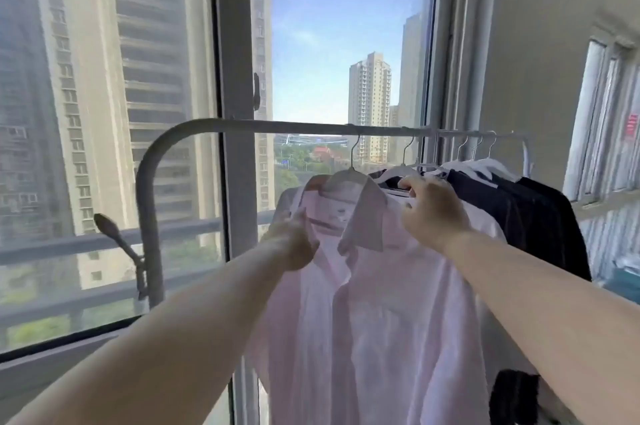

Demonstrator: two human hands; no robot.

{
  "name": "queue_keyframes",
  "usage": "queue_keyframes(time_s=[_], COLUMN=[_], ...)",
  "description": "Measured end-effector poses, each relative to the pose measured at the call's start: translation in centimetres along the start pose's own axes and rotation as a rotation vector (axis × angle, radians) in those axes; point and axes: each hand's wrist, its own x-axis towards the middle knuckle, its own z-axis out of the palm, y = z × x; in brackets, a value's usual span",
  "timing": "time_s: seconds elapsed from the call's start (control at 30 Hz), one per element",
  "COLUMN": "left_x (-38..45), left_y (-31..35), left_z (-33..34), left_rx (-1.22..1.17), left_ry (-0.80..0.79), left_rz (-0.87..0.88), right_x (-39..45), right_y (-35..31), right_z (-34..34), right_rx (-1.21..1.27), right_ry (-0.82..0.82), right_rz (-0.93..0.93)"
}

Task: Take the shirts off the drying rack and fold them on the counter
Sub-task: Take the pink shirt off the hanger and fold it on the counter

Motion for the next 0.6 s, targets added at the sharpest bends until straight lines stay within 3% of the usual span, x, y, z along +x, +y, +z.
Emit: queue_keyframes(time_s=[0.1, 0.2, 0.4, 0.6], left_x=[4.2, 7.8, 13.2, 13.7], left_y=[-0.3, -0.4, -1.3, -1.5], left_z=[0.3, 0.2, 0.4, -0.1], left_rx=[-0.044, -0.011, 0.024, -0.050], left_ry=[0.127, 0.156, 0.139, 0.283], left_rz=[-0.060, -0.088, -0.112, -0.117], right_x=[2.1, 3.8, 7.2, 8.5], right_y=[0.3, 1.0, 3.0, 2.8], right_z=[2.5, 3.8, 5.3, 4.6], right_rx=[-0.146, -0.160, -0.142, -0.002], right_ry=[-0.078, -0.198, -0.279, -0.155], right_rz=[0.018, 0.054, 0.049, 0.134])
